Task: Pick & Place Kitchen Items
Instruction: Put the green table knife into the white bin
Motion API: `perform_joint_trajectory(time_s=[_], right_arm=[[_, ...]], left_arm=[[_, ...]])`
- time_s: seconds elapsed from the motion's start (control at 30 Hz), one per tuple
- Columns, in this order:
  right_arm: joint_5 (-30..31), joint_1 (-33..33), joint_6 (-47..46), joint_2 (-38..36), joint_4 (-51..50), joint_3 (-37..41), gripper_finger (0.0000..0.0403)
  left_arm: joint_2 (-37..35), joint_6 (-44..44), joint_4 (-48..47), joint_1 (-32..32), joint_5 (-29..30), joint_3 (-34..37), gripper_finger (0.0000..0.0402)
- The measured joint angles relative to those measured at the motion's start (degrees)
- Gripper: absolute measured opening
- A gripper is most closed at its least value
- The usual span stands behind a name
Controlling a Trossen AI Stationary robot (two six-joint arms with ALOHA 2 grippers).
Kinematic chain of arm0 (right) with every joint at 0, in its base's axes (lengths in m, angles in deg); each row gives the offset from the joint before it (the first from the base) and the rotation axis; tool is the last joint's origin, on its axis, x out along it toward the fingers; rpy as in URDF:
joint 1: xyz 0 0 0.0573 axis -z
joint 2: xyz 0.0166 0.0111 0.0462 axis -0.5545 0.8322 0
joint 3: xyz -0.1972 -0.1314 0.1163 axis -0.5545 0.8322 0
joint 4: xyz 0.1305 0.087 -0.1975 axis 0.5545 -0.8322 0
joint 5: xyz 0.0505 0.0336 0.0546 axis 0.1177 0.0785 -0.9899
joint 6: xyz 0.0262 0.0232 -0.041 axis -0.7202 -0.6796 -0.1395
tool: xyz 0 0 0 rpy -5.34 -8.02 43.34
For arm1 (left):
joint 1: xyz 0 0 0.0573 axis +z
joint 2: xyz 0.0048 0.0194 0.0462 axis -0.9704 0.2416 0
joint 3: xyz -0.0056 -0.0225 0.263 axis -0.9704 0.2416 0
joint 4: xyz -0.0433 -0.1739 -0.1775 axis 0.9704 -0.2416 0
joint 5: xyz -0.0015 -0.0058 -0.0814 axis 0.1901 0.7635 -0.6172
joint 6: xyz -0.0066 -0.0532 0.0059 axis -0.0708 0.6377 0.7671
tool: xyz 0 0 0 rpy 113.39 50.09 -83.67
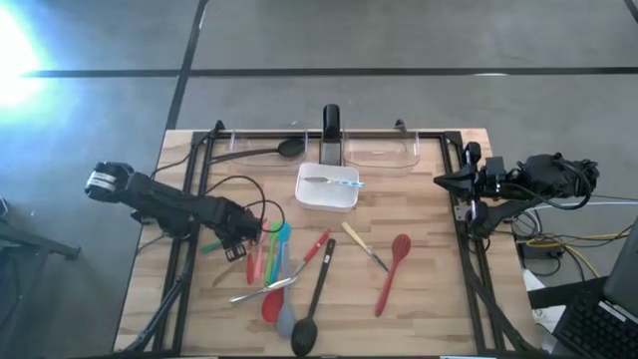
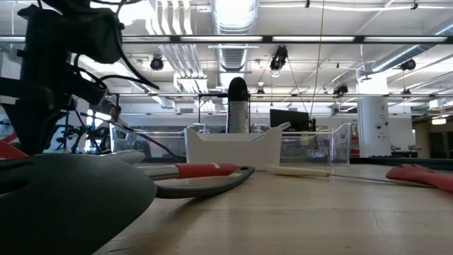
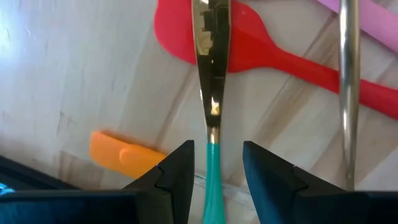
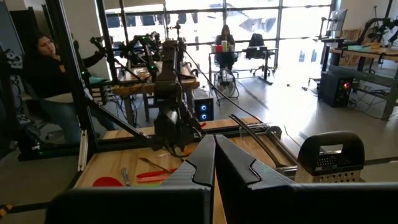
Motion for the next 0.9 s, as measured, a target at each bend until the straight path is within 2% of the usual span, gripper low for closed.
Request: perform_joint_trajectory(time_s=[0.63, 0.9], right_arm=[[0.00, 0.00, 0.00, 0.00, 0.10, 0.00, 0.0008], [-0.02, 0.01, 1.23, 0.27, 7.49, -0.04, 0.0008]], left_arm=[[-0.01, 0.14, 0.33, 0.89, -0.55, -0.28, 0.0140], [-0.02, 0.24, 0.79, 0.87, -0.55, -0.28, 0.0140]])
